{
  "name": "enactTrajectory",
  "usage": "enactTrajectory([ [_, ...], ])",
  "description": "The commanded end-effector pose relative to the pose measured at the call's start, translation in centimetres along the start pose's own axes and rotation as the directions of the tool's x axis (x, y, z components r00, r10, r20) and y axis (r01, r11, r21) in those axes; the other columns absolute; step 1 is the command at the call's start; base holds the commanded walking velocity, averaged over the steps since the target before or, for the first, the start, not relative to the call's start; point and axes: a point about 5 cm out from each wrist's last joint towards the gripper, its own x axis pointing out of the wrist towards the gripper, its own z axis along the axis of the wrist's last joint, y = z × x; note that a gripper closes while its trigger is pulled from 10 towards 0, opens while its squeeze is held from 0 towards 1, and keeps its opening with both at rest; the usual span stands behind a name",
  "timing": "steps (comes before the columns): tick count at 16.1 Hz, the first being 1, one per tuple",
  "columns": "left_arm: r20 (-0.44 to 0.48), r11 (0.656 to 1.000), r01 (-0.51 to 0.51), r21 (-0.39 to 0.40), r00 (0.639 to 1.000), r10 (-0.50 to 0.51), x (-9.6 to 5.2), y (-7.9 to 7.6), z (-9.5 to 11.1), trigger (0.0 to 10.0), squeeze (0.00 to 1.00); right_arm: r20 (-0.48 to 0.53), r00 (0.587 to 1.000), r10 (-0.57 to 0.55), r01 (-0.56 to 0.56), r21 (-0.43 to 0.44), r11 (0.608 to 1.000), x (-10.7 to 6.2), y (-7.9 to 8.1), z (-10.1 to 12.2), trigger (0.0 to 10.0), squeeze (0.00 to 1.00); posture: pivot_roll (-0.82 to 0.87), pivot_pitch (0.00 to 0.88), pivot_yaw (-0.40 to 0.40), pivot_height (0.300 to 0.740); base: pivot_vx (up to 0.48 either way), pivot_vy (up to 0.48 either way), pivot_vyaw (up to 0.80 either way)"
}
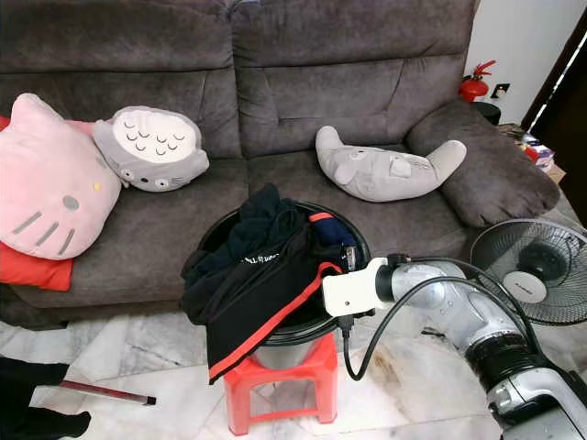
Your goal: Hang hanger
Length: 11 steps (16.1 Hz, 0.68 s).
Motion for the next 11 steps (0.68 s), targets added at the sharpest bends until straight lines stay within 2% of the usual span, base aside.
enactTrajectory([
  [1, -0.039, 0.999, 0.038, 0.019, 0.999, -0.037, -0.2, -0.8, -0.9, 10.0, 0.00, -0.043, 0.999, -0.001, -0.001, -0.047, 0.999, -0.5, -0.9, -0.3, 10.0, 0.00, -0.13, 0.049, 0.019, 0.740, 0.000, 0.000, 0.00],
  [6, -0.038, 0.999, 0.039, 0.019, 0.999, -0.039, -0.2, -0.8, -0.9, 10.0, 0.00, -0.170, 0.985, -0.040, 0.022, -0.106, 0.994, -0.5, -1.3, -1.9, 10.0, 0.00, -0.13, 0.050, 0.020, 0.740, 0.000, 0.000, 0.00],
  [11, -0.039, 0.999, 0.036, 0.018, 0.999, -0.035, -0.2, -0.8, -0.9, 10.0, 0.00, -0.176, 0.981, -0.087, 0.061, -0.150, 0.987, 0.1, -1.5, -2.1, 10.0, 0.00, -0.12, 0.052, 0.019, 0.740, 0.000, 0.000, 0.00],
])
